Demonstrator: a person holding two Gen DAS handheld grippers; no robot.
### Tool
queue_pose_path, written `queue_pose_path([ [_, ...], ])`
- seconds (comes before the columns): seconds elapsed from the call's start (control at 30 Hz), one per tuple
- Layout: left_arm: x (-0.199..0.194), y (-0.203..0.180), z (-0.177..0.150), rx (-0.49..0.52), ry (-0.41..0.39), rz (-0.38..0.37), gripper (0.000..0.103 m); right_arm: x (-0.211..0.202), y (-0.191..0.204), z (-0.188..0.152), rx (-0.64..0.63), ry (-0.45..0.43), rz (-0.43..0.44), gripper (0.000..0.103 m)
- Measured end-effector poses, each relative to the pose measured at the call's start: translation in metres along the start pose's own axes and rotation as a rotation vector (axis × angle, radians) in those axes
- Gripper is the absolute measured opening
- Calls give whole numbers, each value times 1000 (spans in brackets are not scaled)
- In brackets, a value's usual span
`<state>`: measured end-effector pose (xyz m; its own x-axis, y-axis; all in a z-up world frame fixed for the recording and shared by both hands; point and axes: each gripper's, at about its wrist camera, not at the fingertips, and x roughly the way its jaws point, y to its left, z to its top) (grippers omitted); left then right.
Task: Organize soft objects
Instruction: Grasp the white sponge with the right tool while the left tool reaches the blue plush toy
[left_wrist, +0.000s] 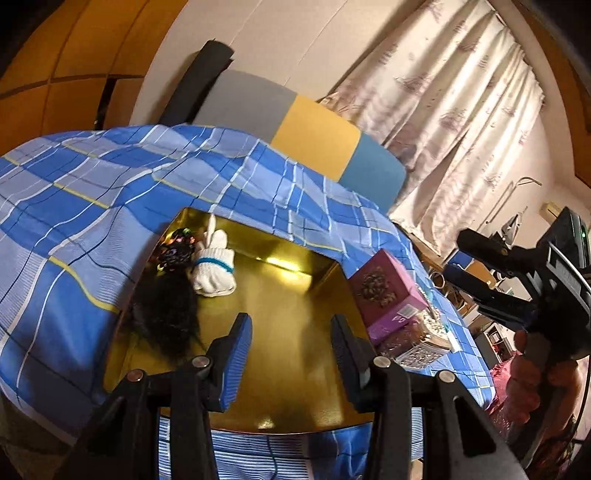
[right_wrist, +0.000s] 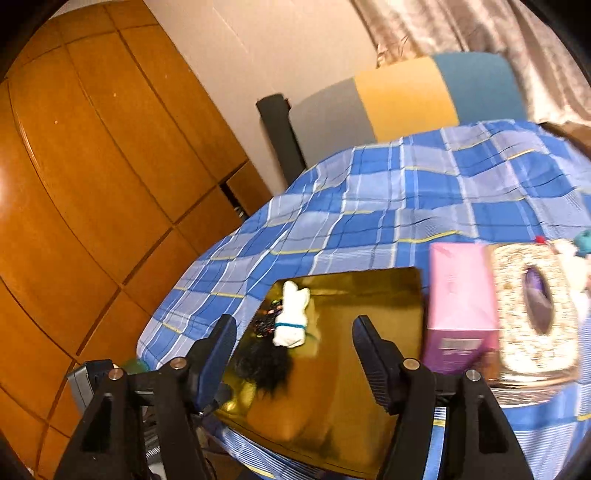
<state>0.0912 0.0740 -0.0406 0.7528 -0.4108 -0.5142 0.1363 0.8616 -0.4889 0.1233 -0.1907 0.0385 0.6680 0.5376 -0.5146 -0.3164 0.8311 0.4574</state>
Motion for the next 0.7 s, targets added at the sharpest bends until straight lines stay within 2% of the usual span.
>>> queue_pose_path([
  [0.17, 5, -11, -4, 23, 20, -9, 44, -48, -30, 3, 22, -88, -72, 67],
  [0.37, 13, -41, -11, 82, 56, -55, 44, -108, -93, 1, 38, -189, -311, 74],
  [0.5, 23, -67, -14, 121, 92, -96, 44, -127, -162, -10, 111, -151, -460, 74],
  [0.63, 38, -97, -17, 166, 139, -138, 44, -127, -240, -30, 210, -36, -579, 74],
  [0.7, 46, -111, -20, 190, 163, -156, 44, -127, -274, -42, 250, 34, -611, 74],
])
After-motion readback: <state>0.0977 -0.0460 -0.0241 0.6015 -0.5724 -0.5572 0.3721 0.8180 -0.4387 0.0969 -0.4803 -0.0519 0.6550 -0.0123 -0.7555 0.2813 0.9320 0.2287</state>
